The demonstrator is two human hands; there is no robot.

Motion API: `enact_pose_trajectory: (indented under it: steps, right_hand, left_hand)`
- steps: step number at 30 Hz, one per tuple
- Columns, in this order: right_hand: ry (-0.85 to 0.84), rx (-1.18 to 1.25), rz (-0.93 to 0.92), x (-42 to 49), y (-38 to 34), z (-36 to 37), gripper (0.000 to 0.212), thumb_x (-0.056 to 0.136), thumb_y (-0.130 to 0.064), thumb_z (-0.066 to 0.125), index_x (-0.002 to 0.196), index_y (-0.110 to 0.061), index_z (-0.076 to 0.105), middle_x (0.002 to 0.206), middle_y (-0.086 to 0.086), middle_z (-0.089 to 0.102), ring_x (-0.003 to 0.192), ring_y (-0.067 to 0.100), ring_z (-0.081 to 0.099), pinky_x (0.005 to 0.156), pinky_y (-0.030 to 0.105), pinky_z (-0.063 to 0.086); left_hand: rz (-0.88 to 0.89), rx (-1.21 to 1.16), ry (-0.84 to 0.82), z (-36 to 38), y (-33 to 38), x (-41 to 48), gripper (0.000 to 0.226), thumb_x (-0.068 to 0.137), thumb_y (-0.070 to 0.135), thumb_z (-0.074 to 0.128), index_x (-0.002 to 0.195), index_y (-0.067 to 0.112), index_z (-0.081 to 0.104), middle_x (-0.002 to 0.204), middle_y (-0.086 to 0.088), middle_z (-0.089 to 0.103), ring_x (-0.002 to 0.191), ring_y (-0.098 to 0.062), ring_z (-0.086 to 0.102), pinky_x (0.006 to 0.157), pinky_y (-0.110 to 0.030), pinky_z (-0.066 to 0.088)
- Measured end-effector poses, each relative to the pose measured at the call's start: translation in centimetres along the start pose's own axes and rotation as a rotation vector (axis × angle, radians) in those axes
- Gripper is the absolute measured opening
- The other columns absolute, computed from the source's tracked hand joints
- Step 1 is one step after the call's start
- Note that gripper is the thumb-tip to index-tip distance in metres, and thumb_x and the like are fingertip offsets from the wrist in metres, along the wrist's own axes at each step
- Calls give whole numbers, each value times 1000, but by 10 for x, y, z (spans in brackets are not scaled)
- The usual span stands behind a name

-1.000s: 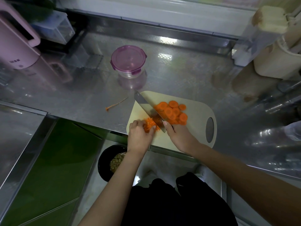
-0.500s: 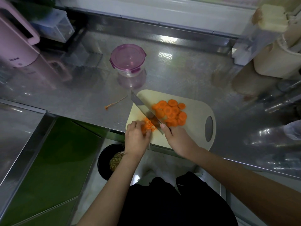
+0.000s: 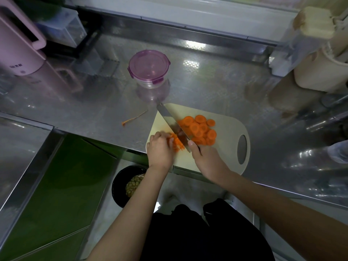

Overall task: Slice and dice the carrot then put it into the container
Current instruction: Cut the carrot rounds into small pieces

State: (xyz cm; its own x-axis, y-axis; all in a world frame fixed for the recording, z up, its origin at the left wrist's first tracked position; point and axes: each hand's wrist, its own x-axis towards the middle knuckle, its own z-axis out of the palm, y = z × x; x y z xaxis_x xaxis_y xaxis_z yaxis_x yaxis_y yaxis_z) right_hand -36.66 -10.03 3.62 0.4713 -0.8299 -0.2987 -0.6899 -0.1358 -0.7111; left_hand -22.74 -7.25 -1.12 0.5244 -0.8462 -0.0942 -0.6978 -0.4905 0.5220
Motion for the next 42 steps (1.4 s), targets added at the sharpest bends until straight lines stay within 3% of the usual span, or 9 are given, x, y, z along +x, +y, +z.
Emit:
enact_pose_trajectory:
  steps: [3,7,11,20,26,34,39,42]
  right_hand:
    - [-6,-3,-10,-1,1,0,46,101,-37,32,57,-25,34,53,-5,38,52,8,39,51,26,25]
    - [-28,-8,-9,-3,2,0,48,102,-36,31,56,-20,34,51,-3,36,49,9,38,50,24,24]
    - [-34,-8,15,-2,2,3,50,101,-39,31,57,-15,39,53,1,42,55,14,45,58,31,31]
    - [-72,8,27,1,4,12,51,101,-40,31,57,-15,39,51,-1,41,50,10,44,49,23,29]
    - [-98,0,59,5,1,14,52,101,-38,33,54,-18,37,50,-3,40,49,7,41,47,18,26]
    - [-109,-19,102,10,3,19,57,101,-41,31,51,-15,39,49,-1,41,48,8,42,47,21,25]
    - [-100,-88,108,15,7,32,58,99,-46,28,64,-7,53,62,10,53,68,30,58,60,30,37]
    - [-92,-102,110,17,7,39,55,99,-46,28,59,-13,44,62,9,49,74,35,59,63,31,36]
  left_hand:
    - [80,58,-1,-3,-7,0,23,95,21,50,108,10,66,101,-13,58,97,-30,52,84,-39,41]
    - [144,210,-105,-4,-11,-4,30,97,27,47,120,13,59,111,-9,56,105,-26,46,89,-33,35]
    - [154,10,-56,-3,-12,-12,39,90,24,58,127,14,53,117,-9,53,110,-26,45,95,-35,34]
    - [51,-33,-16,4,-25,-14,31,86,25,64,112,7,65,104,-13,61,101,-29,52,91,-36,42]
    - [-5,-60,-12,6,-20,-11,34,88,23,63,117,6,63,105,-14,57,105,-28,48,94,-36,40]
    - [18,-118,18,7,-22,-11,11,85,11,65,92,4,69,90,-13,61,91,-30,53,80,-37,44]
    - [27,-125,28,8,-22,-10,10,86,8,63,88,1,69,88,-14,60,88,-30,54,76,-37,44]
    - [29,-124,27,9,-23,-9,10,86,6,62,87,0,69,89,-14,61,89,-31,55,77,-37,44]
